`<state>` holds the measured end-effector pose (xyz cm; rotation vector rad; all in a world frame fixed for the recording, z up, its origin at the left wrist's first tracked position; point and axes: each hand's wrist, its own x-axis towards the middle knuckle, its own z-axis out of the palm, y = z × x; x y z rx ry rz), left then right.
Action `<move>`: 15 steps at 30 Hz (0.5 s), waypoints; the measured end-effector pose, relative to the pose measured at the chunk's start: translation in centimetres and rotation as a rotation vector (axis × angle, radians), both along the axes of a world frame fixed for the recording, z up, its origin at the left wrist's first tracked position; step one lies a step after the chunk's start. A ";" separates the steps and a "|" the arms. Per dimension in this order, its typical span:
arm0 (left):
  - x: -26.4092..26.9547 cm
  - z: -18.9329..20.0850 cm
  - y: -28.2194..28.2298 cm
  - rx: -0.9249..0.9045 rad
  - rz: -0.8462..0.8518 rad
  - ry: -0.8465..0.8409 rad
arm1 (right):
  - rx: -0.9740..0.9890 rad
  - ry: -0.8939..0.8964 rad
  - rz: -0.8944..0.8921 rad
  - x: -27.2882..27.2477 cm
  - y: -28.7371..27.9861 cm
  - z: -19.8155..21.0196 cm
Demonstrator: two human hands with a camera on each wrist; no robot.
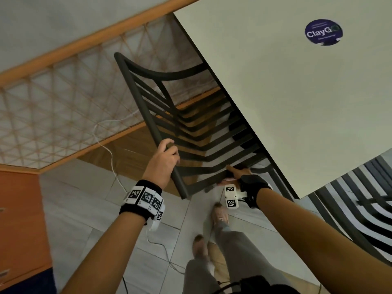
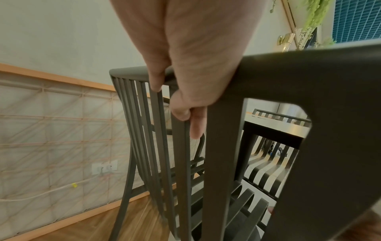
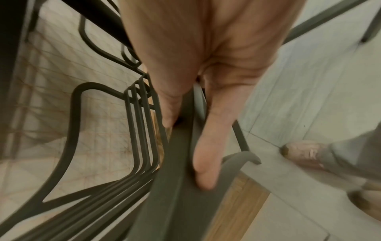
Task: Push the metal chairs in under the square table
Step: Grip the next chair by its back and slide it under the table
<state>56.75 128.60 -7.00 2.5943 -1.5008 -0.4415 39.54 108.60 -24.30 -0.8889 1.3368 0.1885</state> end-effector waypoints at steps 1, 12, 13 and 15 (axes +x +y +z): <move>-0.2 0.4 -0.1 0.010 -0.001 -0.019 | 0.020 -0.028 -0.057 -0.3 0.5 2.8; -12.7 -0.8 3.1 0.001 -0.011 -0.116 | -0.127 0.070 -0.168 -20.5 0.6 9.8; -14.5 -0.8 3.2 -0.038 0.008 -0.068 | -0.154 0.086 -0.171 -22.4 0.0 10.7; -18.1 -1.2 3.0 -0.093 0.029 0.085 | -0.180 0.099 -0.200 -26.1 -1.4 12.7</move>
